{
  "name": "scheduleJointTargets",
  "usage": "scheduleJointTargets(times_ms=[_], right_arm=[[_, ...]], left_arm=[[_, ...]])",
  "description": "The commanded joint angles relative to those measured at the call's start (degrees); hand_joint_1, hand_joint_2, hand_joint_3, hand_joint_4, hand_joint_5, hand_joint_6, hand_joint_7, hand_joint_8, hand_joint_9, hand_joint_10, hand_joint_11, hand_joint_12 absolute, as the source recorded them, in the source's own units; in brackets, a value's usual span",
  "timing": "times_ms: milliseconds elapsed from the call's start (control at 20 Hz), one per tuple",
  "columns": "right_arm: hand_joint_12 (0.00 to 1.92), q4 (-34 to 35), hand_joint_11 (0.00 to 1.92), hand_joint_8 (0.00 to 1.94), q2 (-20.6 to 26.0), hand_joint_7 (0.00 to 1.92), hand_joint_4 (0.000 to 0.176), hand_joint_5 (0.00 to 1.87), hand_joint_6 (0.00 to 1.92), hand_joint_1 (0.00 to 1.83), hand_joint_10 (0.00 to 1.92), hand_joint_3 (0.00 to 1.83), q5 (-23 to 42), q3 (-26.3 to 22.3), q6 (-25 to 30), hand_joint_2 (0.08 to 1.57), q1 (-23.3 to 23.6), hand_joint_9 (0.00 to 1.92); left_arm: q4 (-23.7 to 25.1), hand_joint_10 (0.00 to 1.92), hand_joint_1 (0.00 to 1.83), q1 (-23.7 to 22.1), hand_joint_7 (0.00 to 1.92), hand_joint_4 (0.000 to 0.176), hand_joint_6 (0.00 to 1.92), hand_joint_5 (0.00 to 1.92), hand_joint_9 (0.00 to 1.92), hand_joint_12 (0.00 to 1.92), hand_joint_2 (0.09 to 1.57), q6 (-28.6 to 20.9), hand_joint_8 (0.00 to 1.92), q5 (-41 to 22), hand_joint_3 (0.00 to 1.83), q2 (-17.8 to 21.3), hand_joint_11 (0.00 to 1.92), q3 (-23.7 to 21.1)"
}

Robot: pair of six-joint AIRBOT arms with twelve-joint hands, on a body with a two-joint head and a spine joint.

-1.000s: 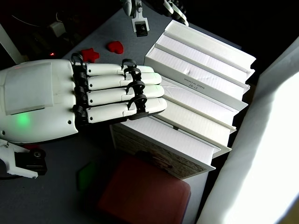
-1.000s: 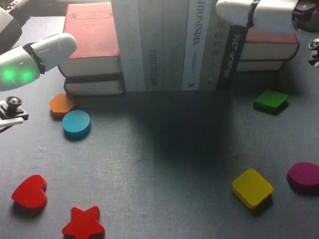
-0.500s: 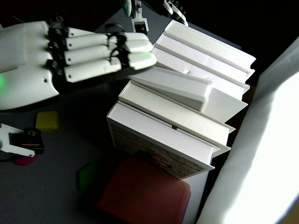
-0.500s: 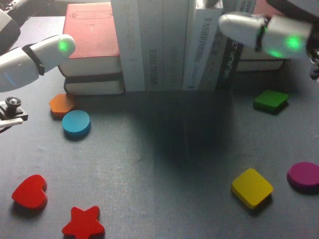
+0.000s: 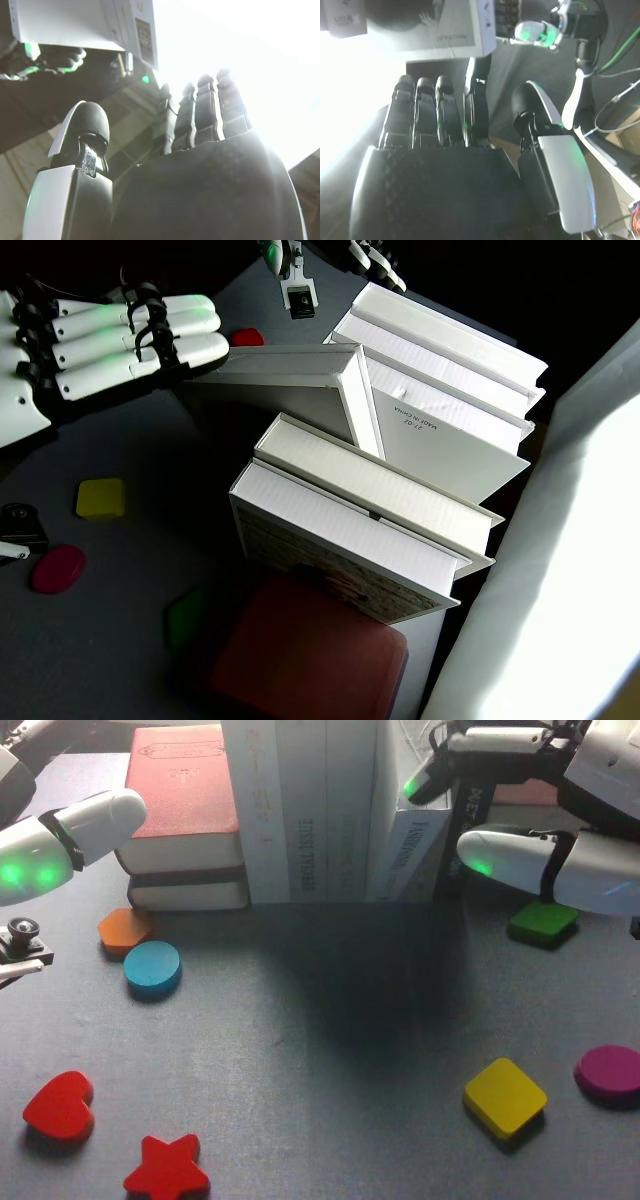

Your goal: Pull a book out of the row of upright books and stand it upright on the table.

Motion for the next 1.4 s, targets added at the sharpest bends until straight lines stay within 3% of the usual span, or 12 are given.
scheduleJointTargets(times_ms=[0,100,200,300,350,400,500,550,650,750,1100,1350], right_arm=[[0.00,1.4,0.00,0.00,0.0,0.01,0.000,0.26,0.31,0.09,0.00,0.00,7.8,-0.2,0.4,1.46,0.8,0.00],[0.00,1.3,0.00,0.00,0.4,0.00,0.000,0.03,0.12,0.08,0.00,0.00,8.3,-0.3,0.6,1.46,0.8,0.00],[0.00,1.3,0.00,0.00,1.8,0.00,0.058,0.00,0.00,0.25,0.00,0.00,8.3,-0.5,0.7,1.44,1.4,0.00],[0.00,1.5,0.00,0.00,3.4,0.00,0.043,0.00,0.00,0.46,0.00,0.00,8.0,-0.5,1.2,1.37,1.5,0.00],[0.00,1.5,0.00,0.00,3.8,0.00,0.064,0.00,0.00,0.48,0.00,0.00,7.7,-0.2,1.4,1.34,1.6,0.00],[0.00,1.3,0.00,0.00,4.0,0.00,0.142,0.00,0.00,0.55,0.00,0.00,6.7,0.2,1.8,1.30,1.8,0.00],[0.00,-0.1,0.00,0.00,4.0,0.00,0.175,0.00,0.00,0.58,0.00,0.00,3.5,1.2,2.1,1.26,3.4,0.00],[0.00,-1.6,0.00,0.00,4.0,0.00,0.107,0.00,0.00,0.84,0.00,0.00,1.1,1.5,2.1,1.23,4.8,0.00],[0.00,-6.9,0.00,0.00,3.3,0.00,0.064,0.00,0.00,1.10,0.00,0.00,-5.4,2.0,2.1,1.17,9.4,0.00],[0.00,-14.9,0.00,0.00,2.4,0.00,0.065,0.00,0.00,1.22,0.00,0.00,-14.7,1.8,2.1,1.10,16.2,0.00],[0.00,-39.9,0.00,0.00,1.9,0.00,0.125,0.00,0.00,1.23,0.00,0.00,-33.0,-1.1,5.4,1.03,27.9,0.00],[0.00,-71.4,0.00,0.00,-0.2,0.00,0.126,0.00,0.00,1.15,0.00,0.00,-36.8,-1.4,27.8,1.08,32.9,0.00]], left_arm=[[-1.5,0.01,0.37,-0.3,0.05,0.000,0.01,0.17,0.02,0.02,1.38,-0.4,0.01,-7.1,0.00,0.0,0.04,-0.1],[-1.6,0.01,0.41,-0.3,0.06,0.000,0.01,0.18,0.03,0.04,1.37,-0.4,0.01,-7.1,0.00,0.0,0.06,-0.1],[-1.6,0.01,0.44,-0.3,0.06,0.000,0.00,0.18,0.03,0.05,1.37,-0.4,0.00,-7.1,0.00,0.0,0.04,0.0],[-1.7,0.00,0.45,-0.3,0.06,0.000,0.00,0.18,0.03,0.16,1.36,-0.4,0.00,-7.1,0.00,-0.2,0.00,0.1],[-1.9,0.00,0.45,-0.3,0.06,0.000,0.00,0.18,0.03,0.18,1.37,-0.4,0.00,-7.1,0.00,-0.3,0.00,0.2],[-2.1,0.00,0.43,-0.3,0.07,0.000,0.00,0.18,0.04,0.19,1.37,-0.4,0.00,-7.1,0.00,-0.5,0.00,0.3],[-2.5,0.00,0.38,-0.2,0.06,0.000,0.00,0.17,0.03,0.14,1.38,-0.5,0.00,-6.9,0.00,-0.8,0.00,0.8],[-2.5,0.00,0.35,-0.2,0.06,0.004,0.00,0.17,0.02,0.14,1.38,-0.7,0.00,-6.7,0.00,-1.1,0.00,1.1],[-2.7,0.00,0.34,-0.3,0.05,0.016,0.00,0.16,0.00,0.05,1.38,-0.8,0.00,-6.4,0.00,-1.4,0.00,1.5],[-2.9,0.00,0.38,-0.2,0.04,0.063,0.01,0.18,0.00,0.00,1.36,-0.9,0.00,-6.4,0.00,-1.4,0.00,1.7],[-2.6,0.00,0.38,0.0,0.06,0.071,0.00,0.19,0.00,0.00,1.35,-1.1,0.00,-5.7,0.00,-1.7,0.00,2.1],[-2.5,0.00,0.35,0.0,0.03,0.073,0.00,0.17,0.00,0.00,1.35,-1.2,0.00,-5.5,0.00,-1.9,0.00,2.1]])
